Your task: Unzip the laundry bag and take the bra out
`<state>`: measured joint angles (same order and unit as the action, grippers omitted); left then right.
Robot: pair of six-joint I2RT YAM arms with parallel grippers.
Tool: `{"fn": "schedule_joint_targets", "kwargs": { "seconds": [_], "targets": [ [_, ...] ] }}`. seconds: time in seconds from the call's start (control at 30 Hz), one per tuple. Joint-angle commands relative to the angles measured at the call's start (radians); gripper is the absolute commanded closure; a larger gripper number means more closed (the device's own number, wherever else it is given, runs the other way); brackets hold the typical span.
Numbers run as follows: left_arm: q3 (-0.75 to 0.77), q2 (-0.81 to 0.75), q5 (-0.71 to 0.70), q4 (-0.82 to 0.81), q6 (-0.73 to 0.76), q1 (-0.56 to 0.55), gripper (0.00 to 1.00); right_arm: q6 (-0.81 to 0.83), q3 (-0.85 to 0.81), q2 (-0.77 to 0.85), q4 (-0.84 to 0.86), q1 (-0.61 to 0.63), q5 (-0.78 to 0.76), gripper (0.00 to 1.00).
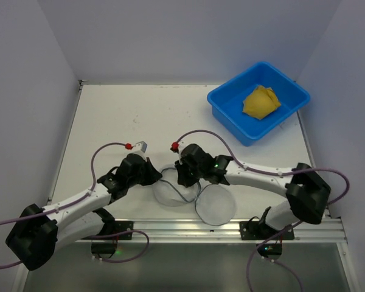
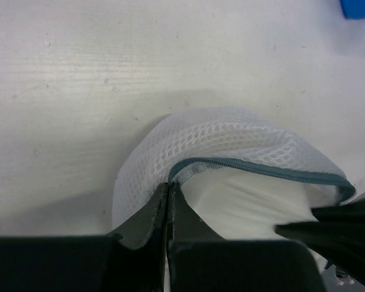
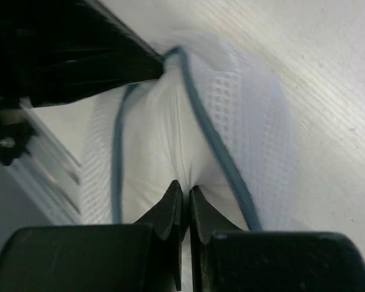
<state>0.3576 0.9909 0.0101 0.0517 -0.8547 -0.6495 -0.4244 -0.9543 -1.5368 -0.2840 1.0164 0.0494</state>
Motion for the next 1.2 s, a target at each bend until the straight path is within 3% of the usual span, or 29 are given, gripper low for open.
{"fn": "schedule_joint_targets", "kwargs": {
  "seconds": [0.0, 0.4, 0.63, 0.8, 0.9, 1.17],
  "targets": [
    [0.069, 0.006, -0.039, 0.017, 0.005, 0.004, 1.00, 0.065, 0.035, 0.191, 0.130, 0.007, 0.059, 1.00],
    [0.115, 0.046, 0.031, 0.011, 0.013, 0.008, 1.00, 0.121, 0.134, 0.483, 0.367, 0.005, 0.251, 1.00],
    [0.084, 0.048, 0.171, -0.134, -0.006, 0.007, 1.00, 0.059, 0.138, 0.506, 0.532, -0.002, -0.021, 1.00],
    [0.066, 0.005, 0.153, -0.130, 0.002, 0.007, 1.00, 0.062, 0.025, 0.448, 0.534, -0.019, -0.160, 1.00],
    [0.058, -0.020, 0.113, -0.104, 0.003, 0.007, 1.00, 0.094, -0.036, 0.445, 0.488, -0.062, -0.201, 1.00],
    [0.064, 0.009, 0.065, -0.078, 0.000, 0.008, 1.00, 0.128, -0.222, 0.514, 0.336, -0.416, -0.140, 1.00]
  ]
}}
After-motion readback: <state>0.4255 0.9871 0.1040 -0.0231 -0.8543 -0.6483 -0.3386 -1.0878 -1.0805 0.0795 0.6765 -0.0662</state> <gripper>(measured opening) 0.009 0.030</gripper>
